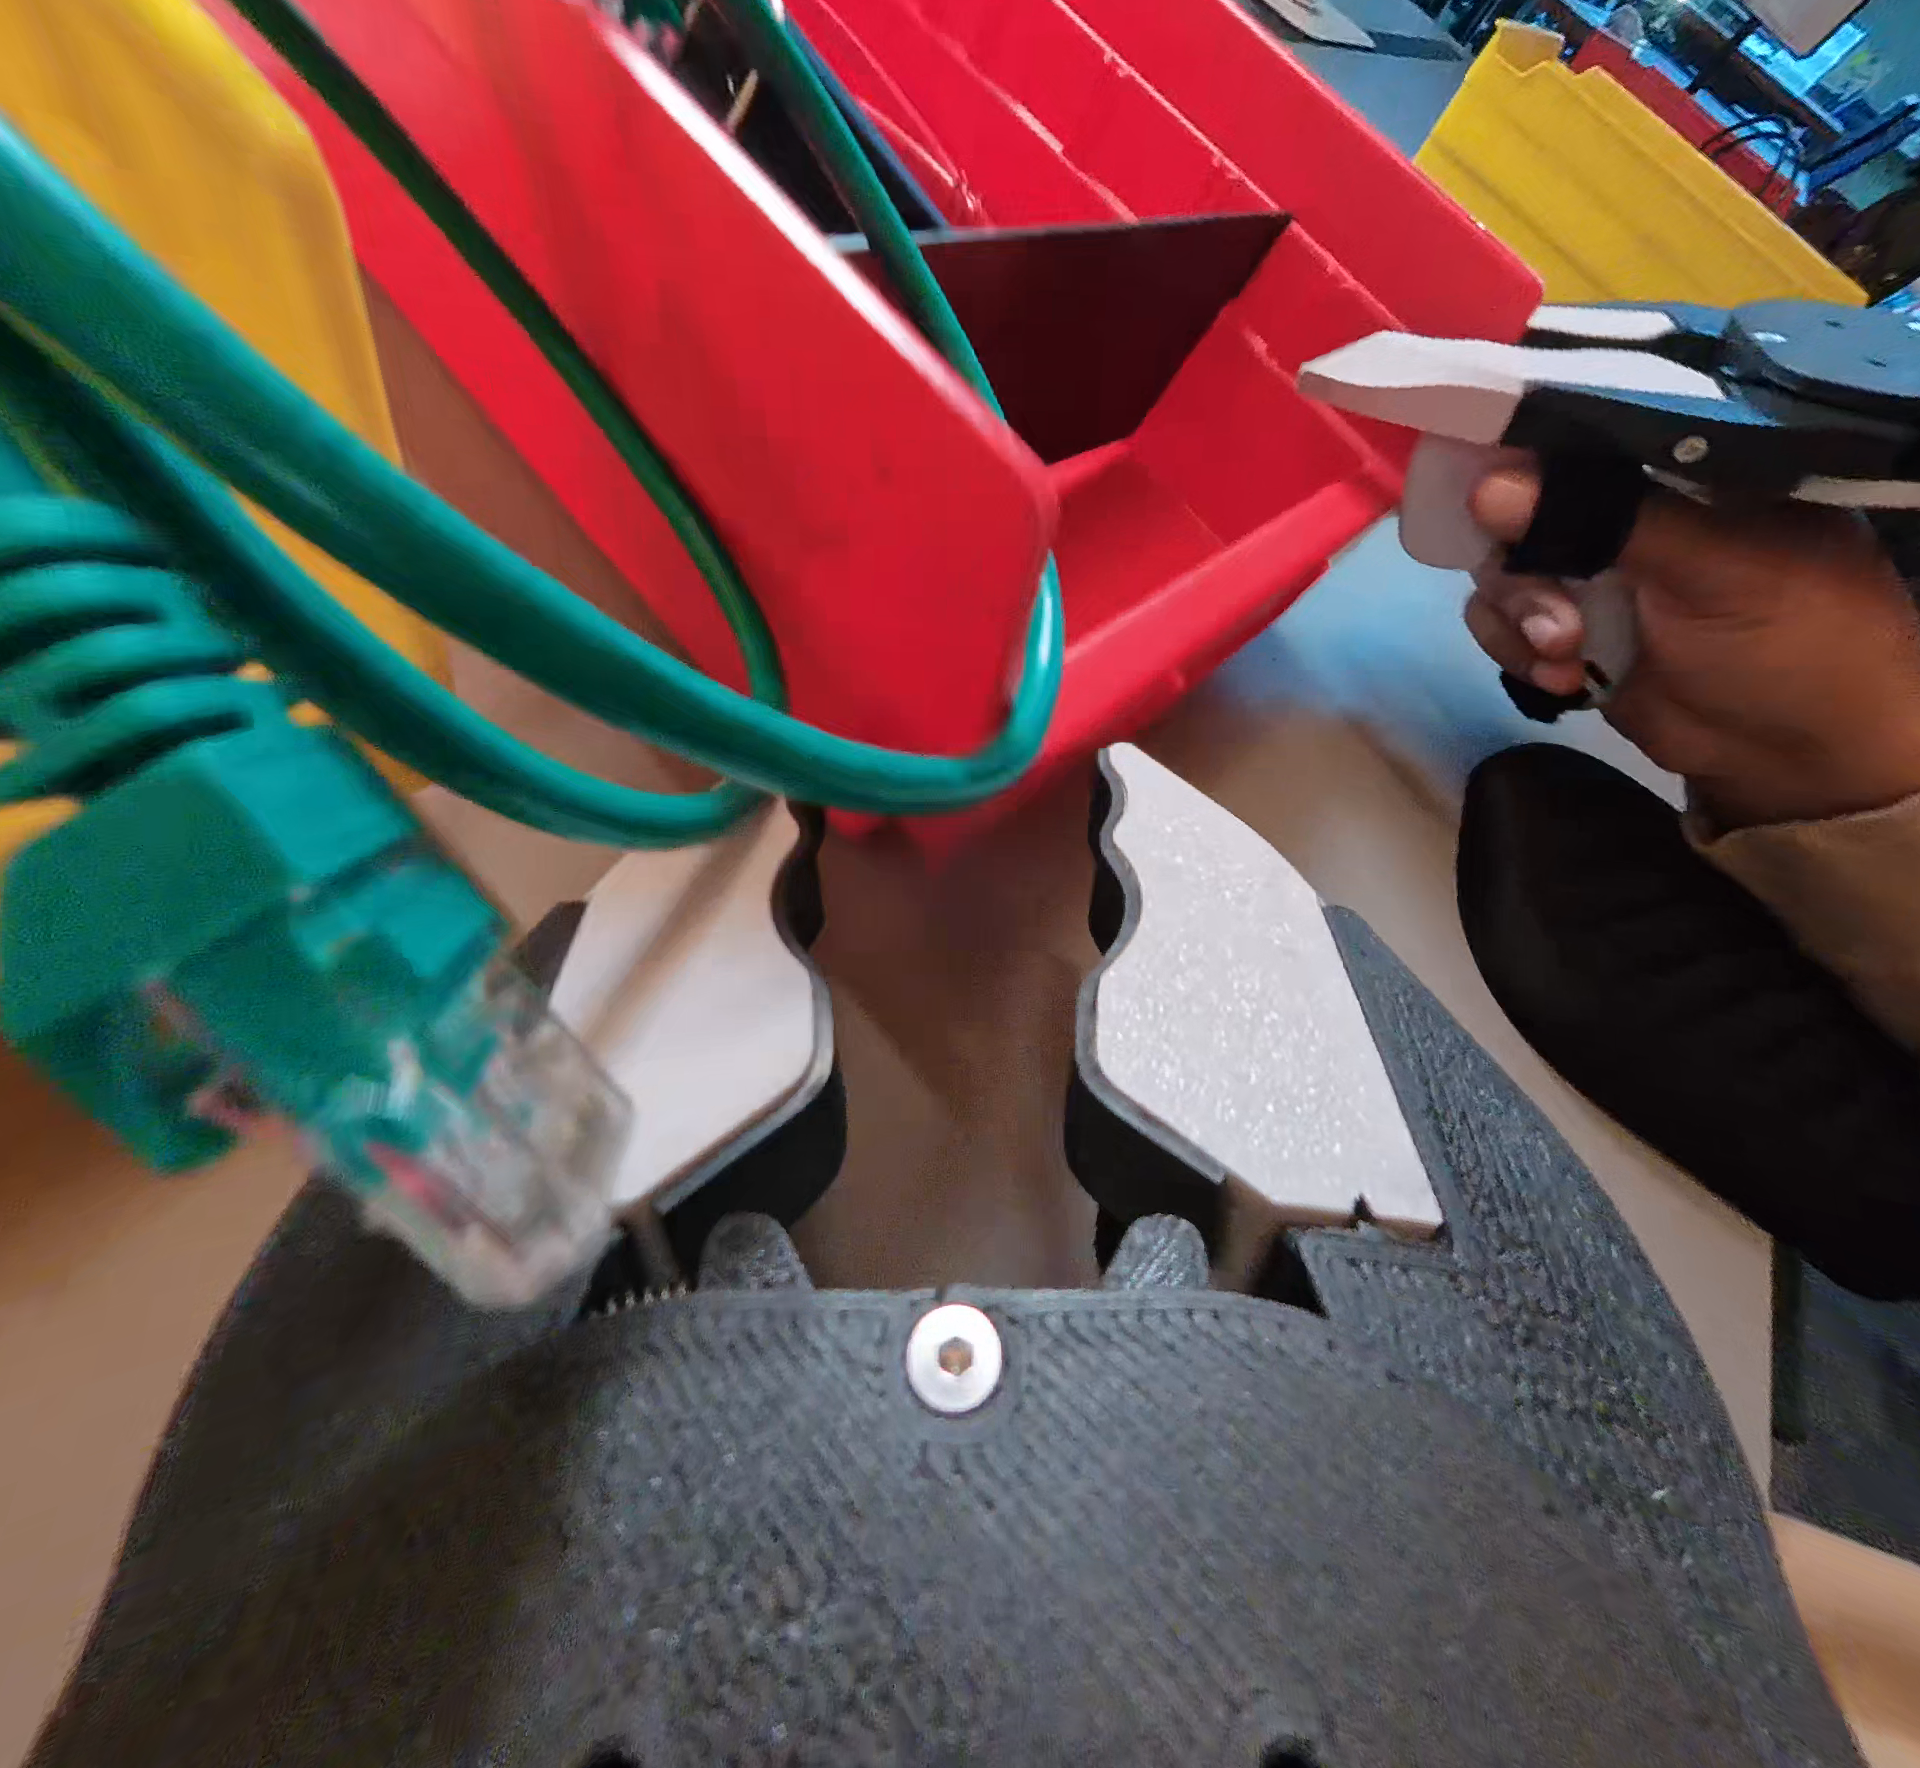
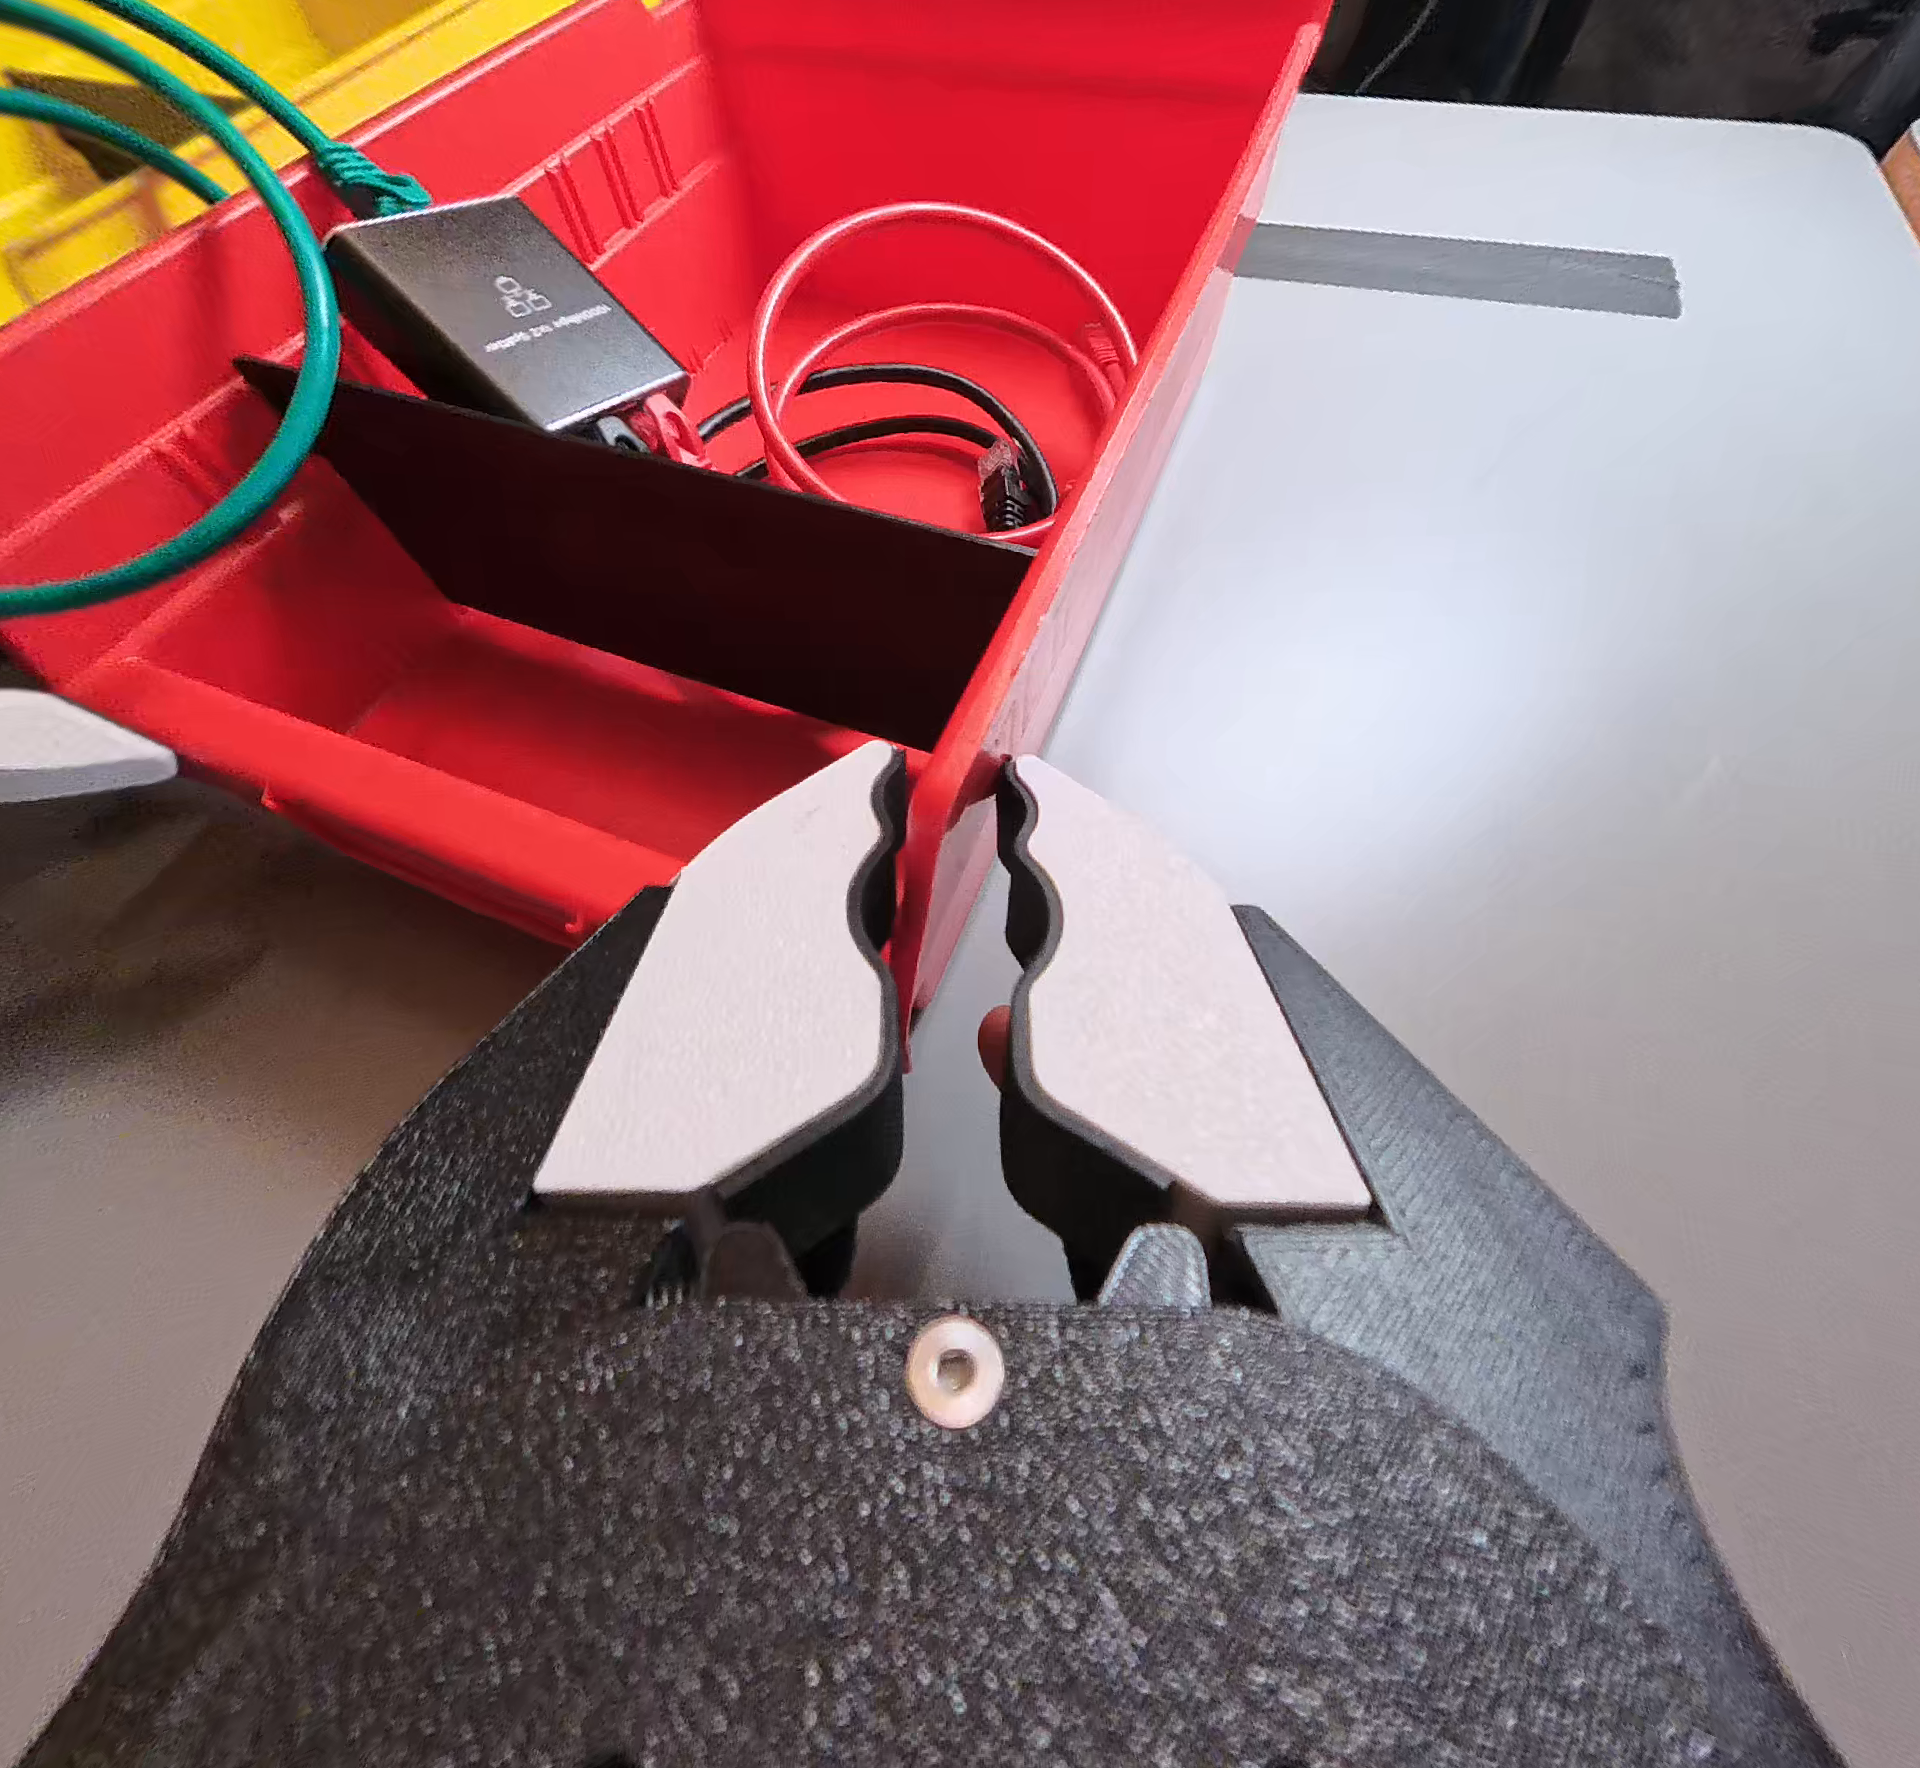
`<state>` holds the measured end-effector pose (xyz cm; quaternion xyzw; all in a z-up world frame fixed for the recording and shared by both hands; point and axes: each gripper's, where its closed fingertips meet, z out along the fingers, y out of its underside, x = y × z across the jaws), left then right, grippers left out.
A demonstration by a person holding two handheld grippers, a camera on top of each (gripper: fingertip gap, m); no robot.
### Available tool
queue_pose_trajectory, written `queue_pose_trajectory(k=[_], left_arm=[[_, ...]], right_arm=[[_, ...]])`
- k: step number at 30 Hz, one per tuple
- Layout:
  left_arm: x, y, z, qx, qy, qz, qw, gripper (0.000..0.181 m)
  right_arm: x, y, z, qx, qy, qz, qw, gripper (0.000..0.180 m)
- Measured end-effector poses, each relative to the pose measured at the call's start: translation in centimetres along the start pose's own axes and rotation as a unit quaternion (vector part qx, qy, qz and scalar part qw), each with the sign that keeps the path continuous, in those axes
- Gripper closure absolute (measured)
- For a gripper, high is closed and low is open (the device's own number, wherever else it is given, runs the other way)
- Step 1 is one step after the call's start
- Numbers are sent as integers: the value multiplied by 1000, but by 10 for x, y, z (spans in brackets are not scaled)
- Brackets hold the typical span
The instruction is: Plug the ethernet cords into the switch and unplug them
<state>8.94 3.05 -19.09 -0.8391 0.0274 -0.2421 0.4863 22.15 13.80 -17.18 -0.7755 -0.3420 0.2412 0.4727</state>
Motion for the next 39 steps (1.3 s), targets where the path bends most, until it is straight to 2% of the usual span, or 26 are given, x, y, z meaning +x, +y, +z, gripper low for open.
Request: queue_pose_trajectory(k=[1, 3, 9, 15, 19, 24, 28, 32, 36, 39], left_arm=[[2, -4, -1, 15, 0, 5, 1000, 128], [1, -11, -4, 44, -20, 10, 999, 134], [6, -15, -14, 52, -47, 63, 996, 146], [23, -46, -39, 110, -70, 140, 982, 160], [31, -59, -56, 134, -87, 170, 972, 164], [34, -90, -96, 195, -105, 178, 959, 166], [34, -124, -151, 252, -135, 198, 938, 167], [16, -147, -231, 305, -198, 212, 907, 168], [-19, -149, -320, 343, -273, 203, 875, 168], [-50, -137, -381, 347, -330, 202, 854, 168]], right_arm=[[-4, 2, -5, 1, -2, -5, 1000, 163], [-12, 6, -15, 0, 1, -28, 1000, 164], [-25, 6, -46, 31, 15, -37, 999, 160], [-36, -6, -84, 93, 58, -49, 993, 167], [-44, -26, -98, 116, 76, -79, 987, 169], [-72, -72, -113, 163, 81, -126, 975, 170], [-112, -122, -122, 224, 48, -145, 962, 169], [-177, -173, -111, 280, -15, -157, 947, 169], [-261, -209, -80, 296, -94, -170, 935, 169], [-324, -217, -45, 285, -154, -175, 930, 169]])
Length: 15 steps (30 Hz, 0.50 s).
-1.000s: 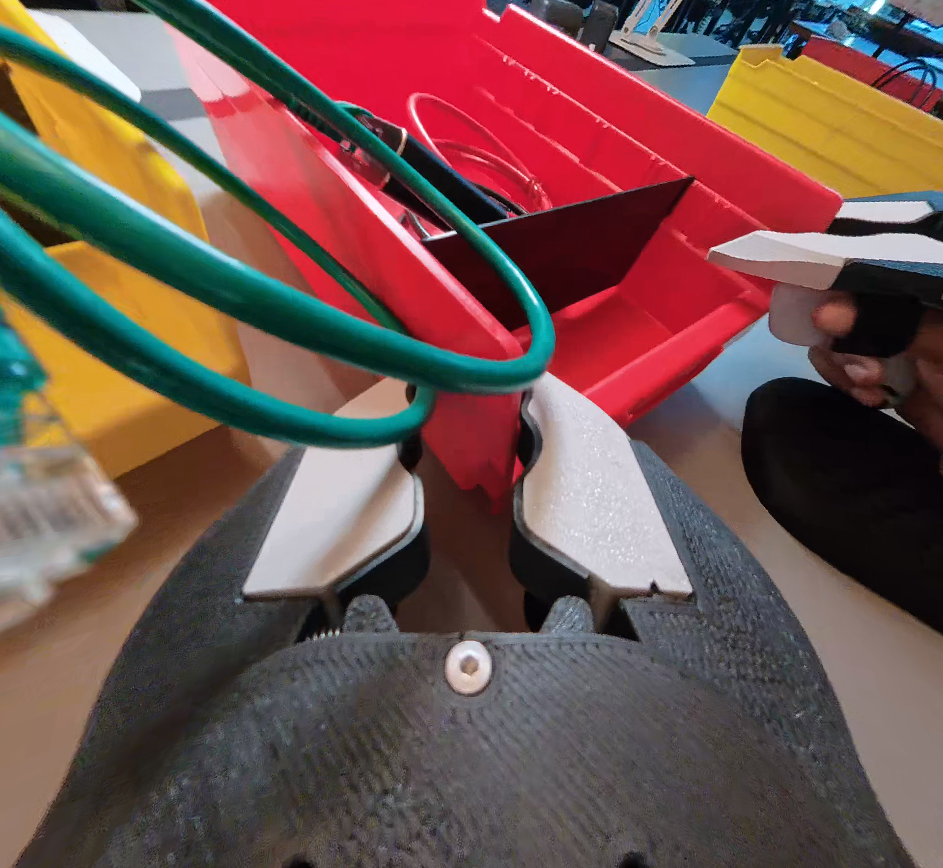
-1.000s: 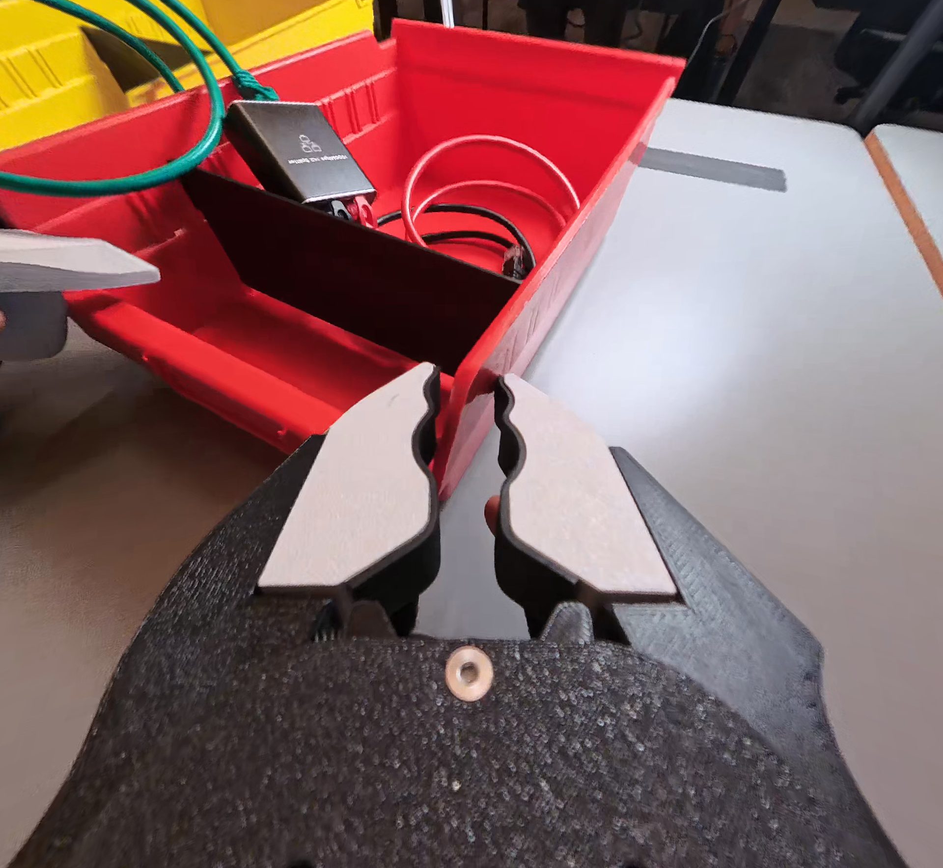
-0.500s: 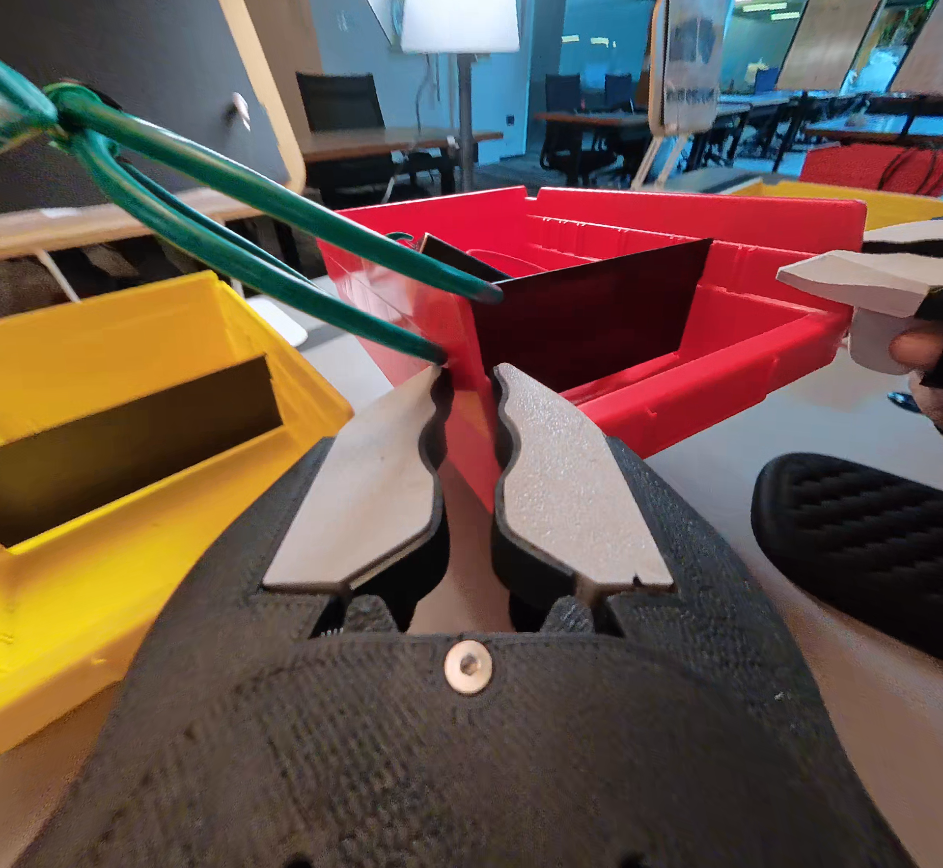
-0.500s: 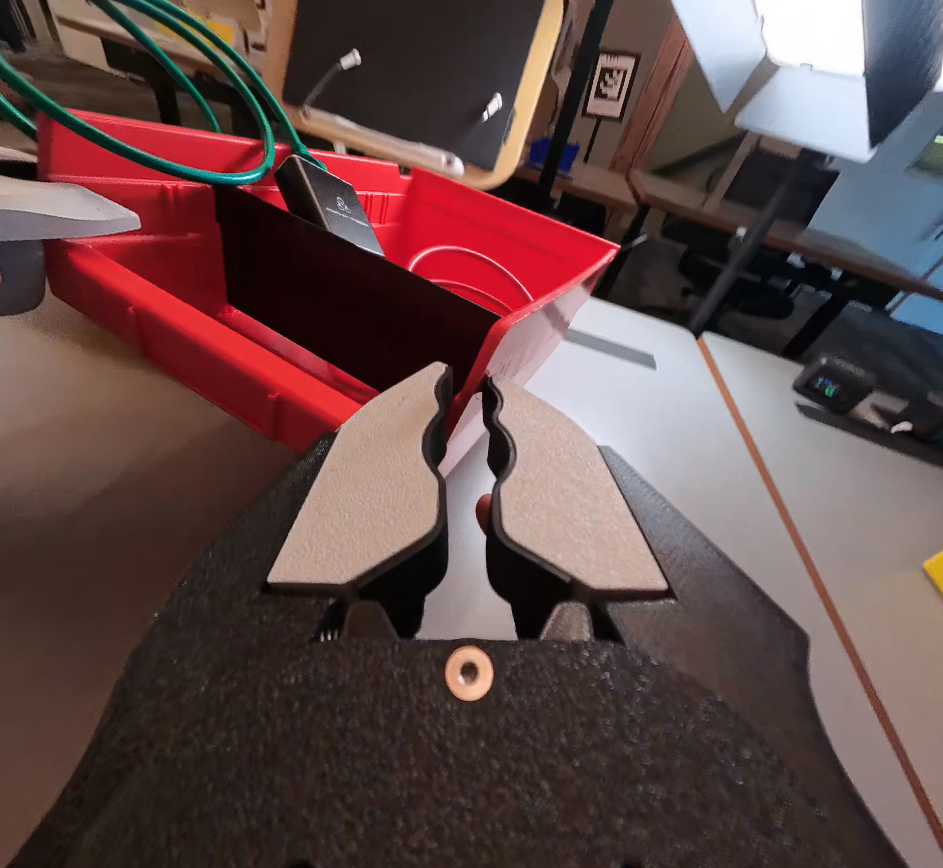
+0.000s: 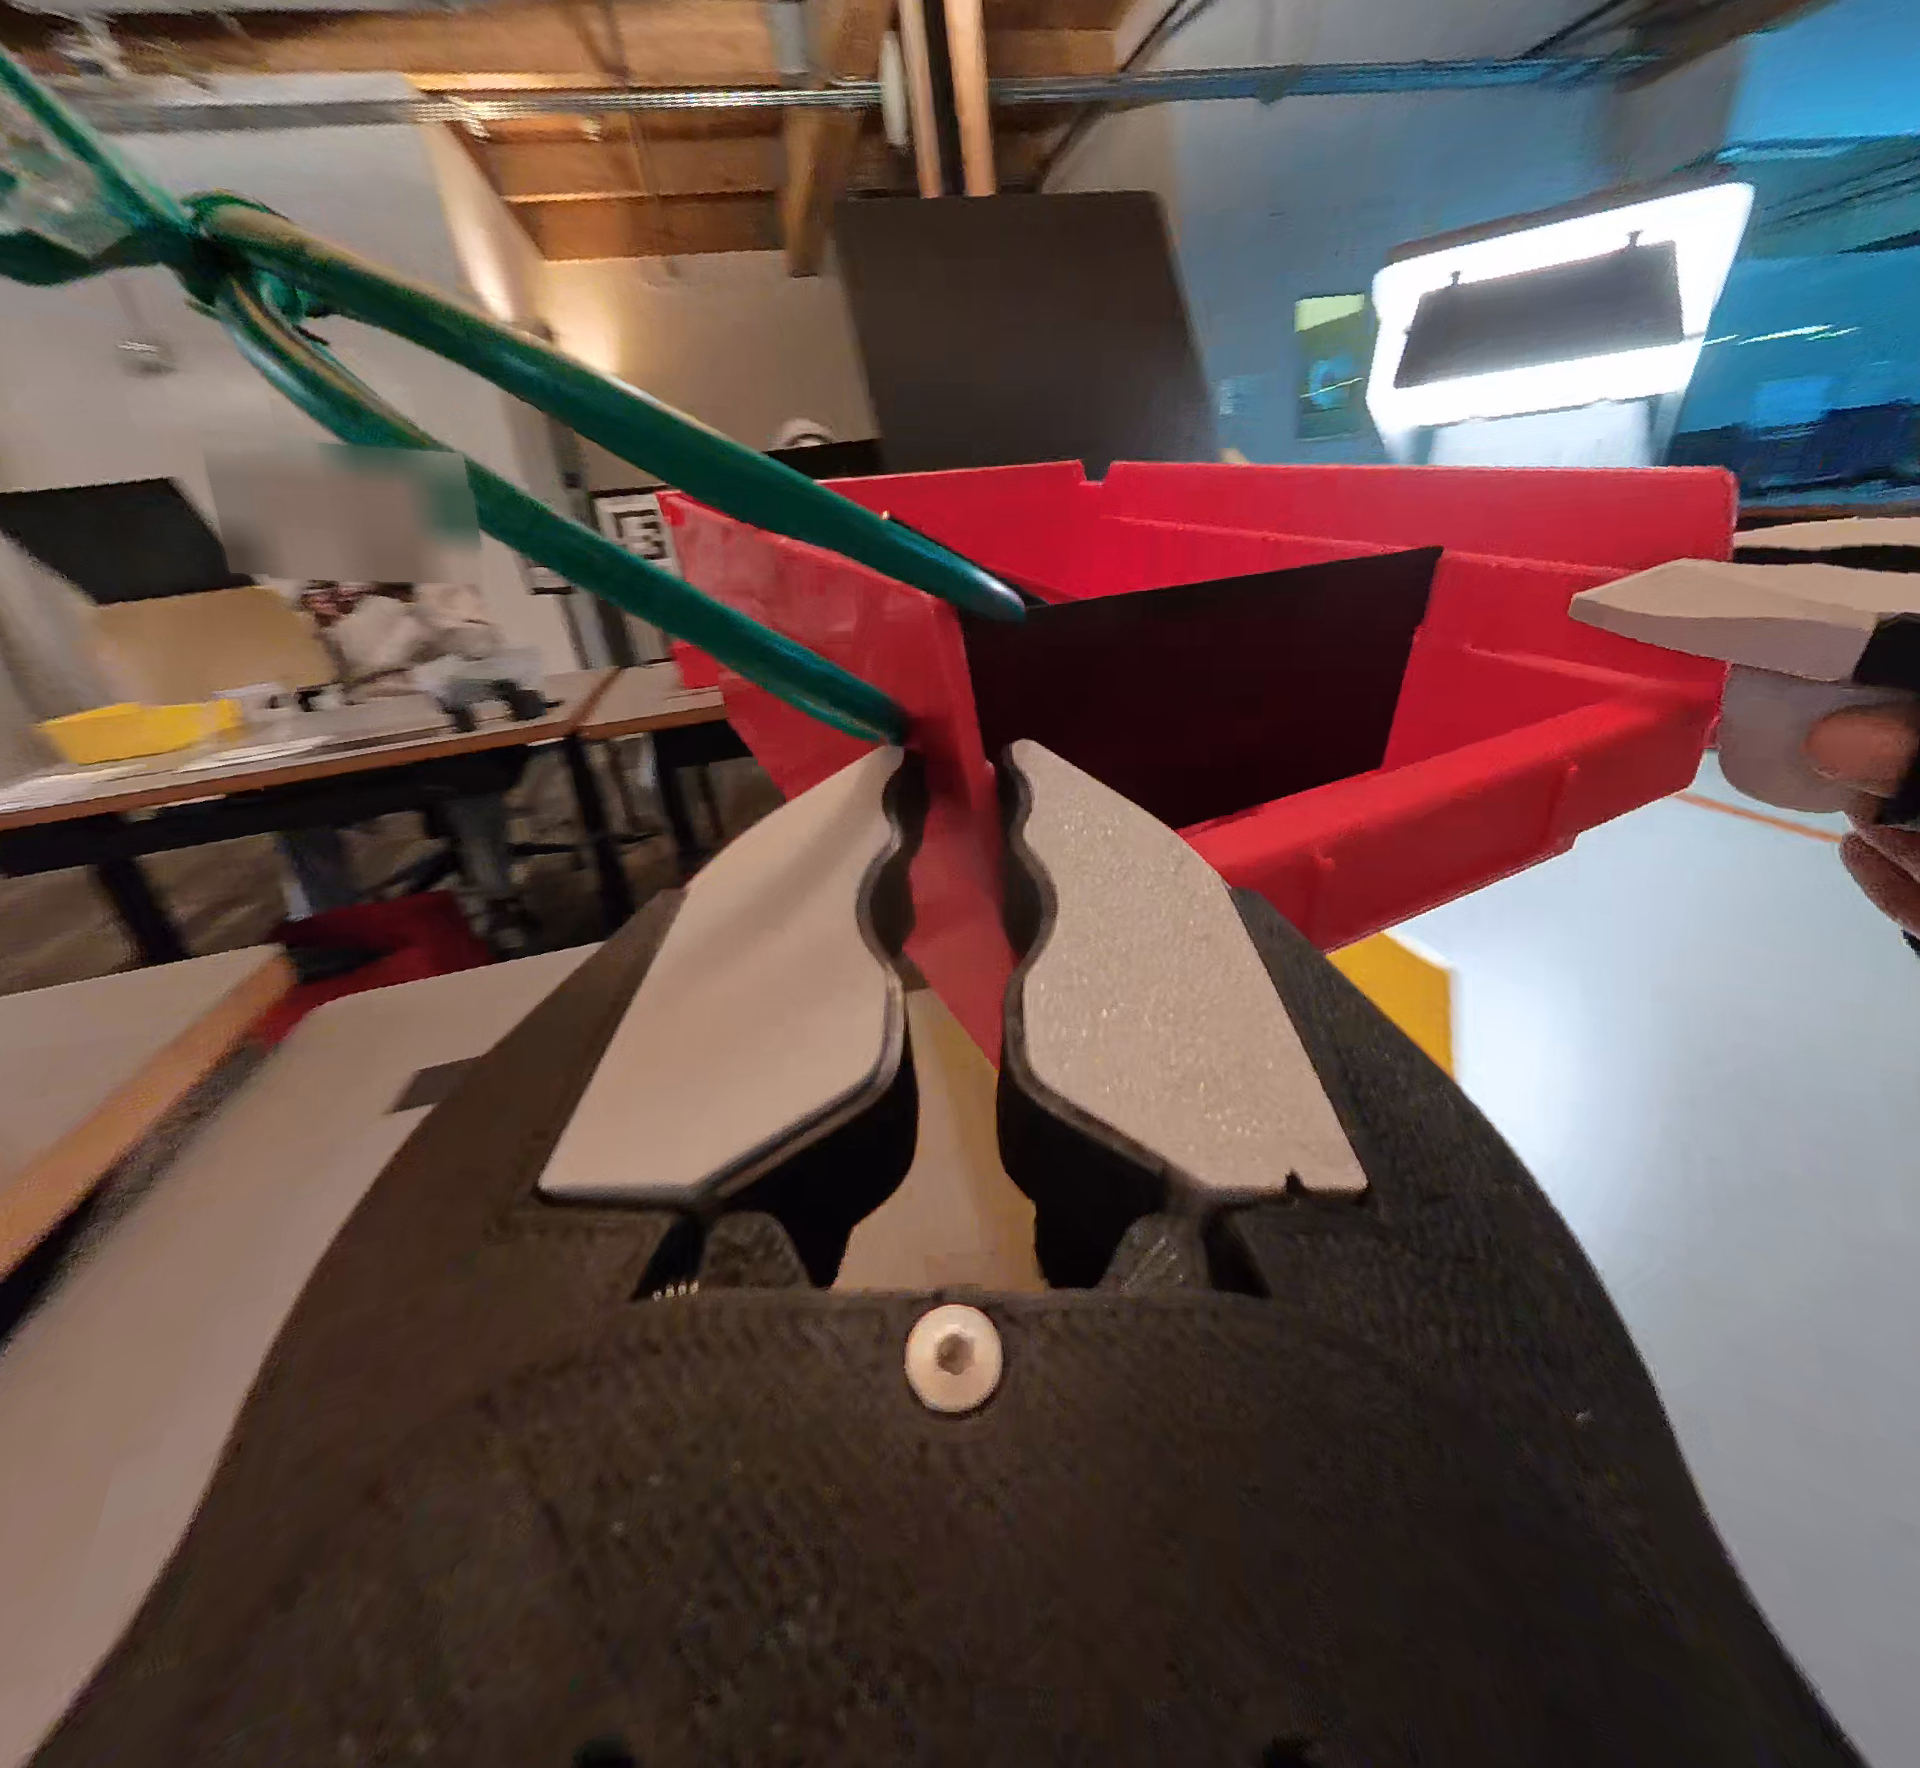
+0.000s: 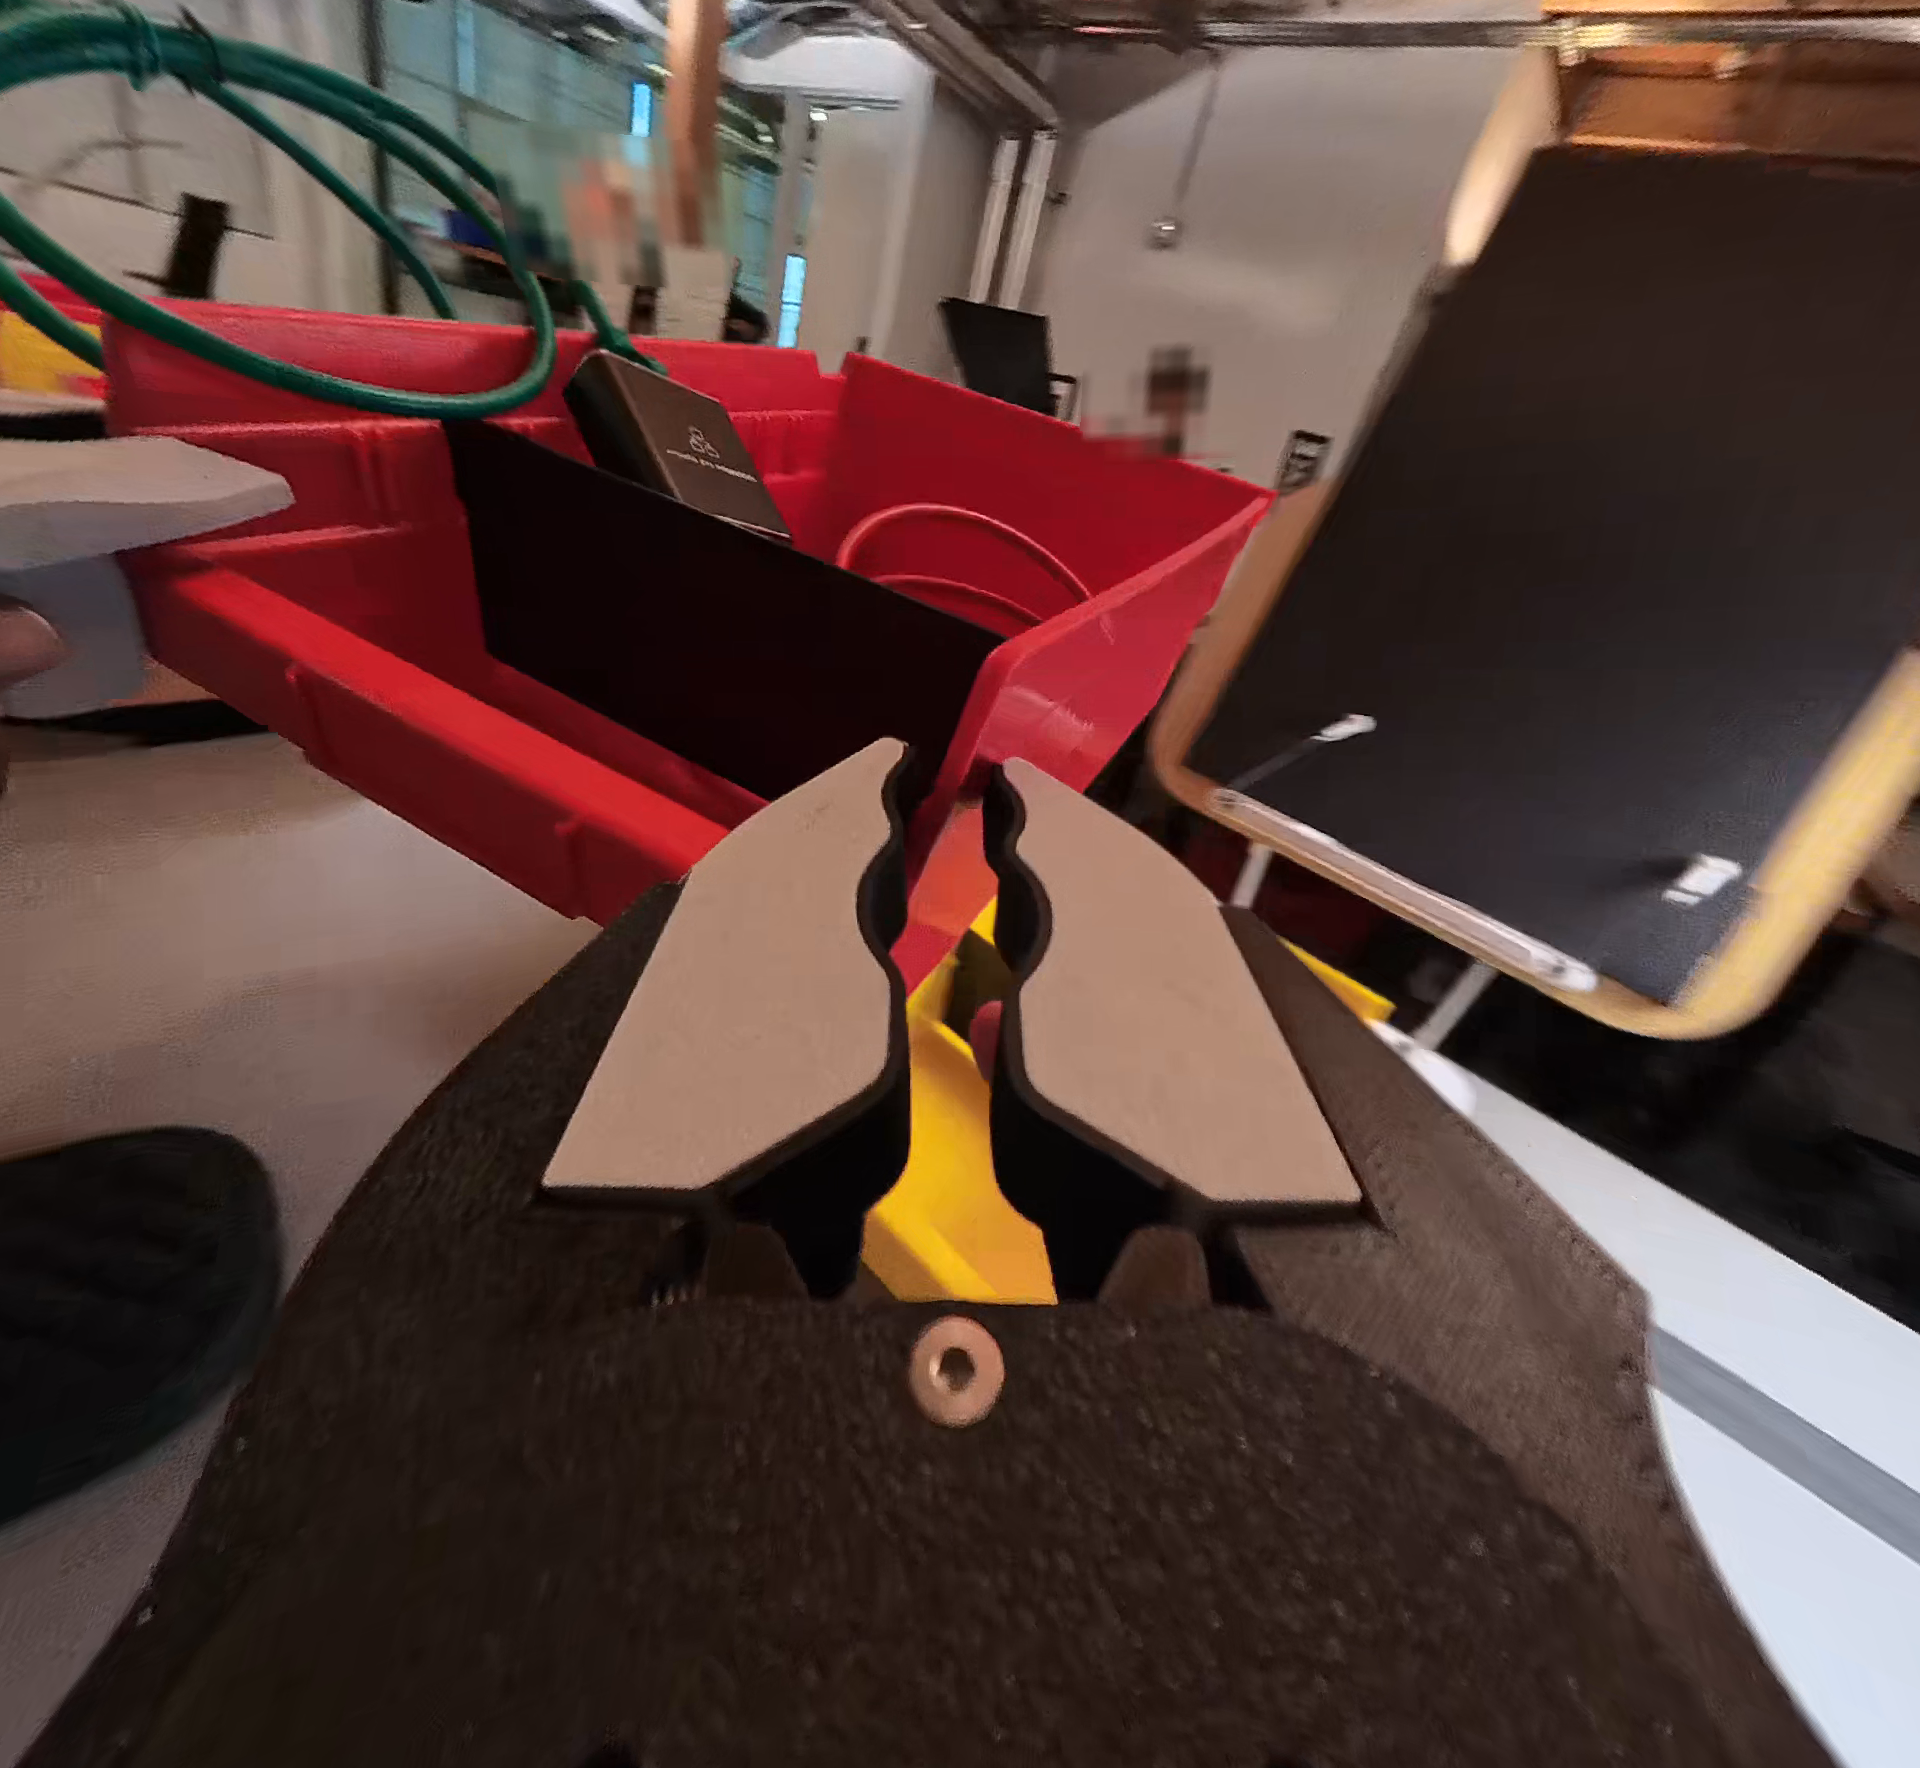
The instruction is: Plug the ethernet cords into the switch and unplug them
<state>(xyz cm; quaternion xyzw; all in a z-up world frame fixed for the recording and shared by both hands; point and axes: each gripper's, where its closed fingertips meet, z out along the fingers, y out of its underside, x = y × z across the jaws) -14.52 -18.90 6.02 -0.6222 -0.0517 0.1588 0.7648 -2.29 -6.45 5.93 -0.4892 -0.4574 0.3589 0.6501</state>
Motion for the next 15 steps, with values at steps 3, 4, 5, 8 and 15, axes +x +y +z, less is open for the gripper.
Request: queue_pose_trajectory(k=[3, 4, 5, 8, 15], left_arm=[[-53, 15, -26, -22, -43, 20, 999, 168], [-67, 24, -34, -31, -53, 24, 998, 168], [-81, 34, -42, -41, -62, 27, 997, 168], [-110, 67, -59, -52, -78, 25, 995, 169], [-121, 164, -62, -109, -60, -15, 992, 174]], right_arm=[[-47, 19, 47, -14, -52, 33, 998, 169], [-62, 30, 60, -22, -66, 42, 997, 169], [-77, 42, 72, -32, -78, 52, 995, 169], [-114, 89, 96, -76, -104, 73, 989, 169], [-132, 177, 101, -136, -80, 54, 986, 168]])
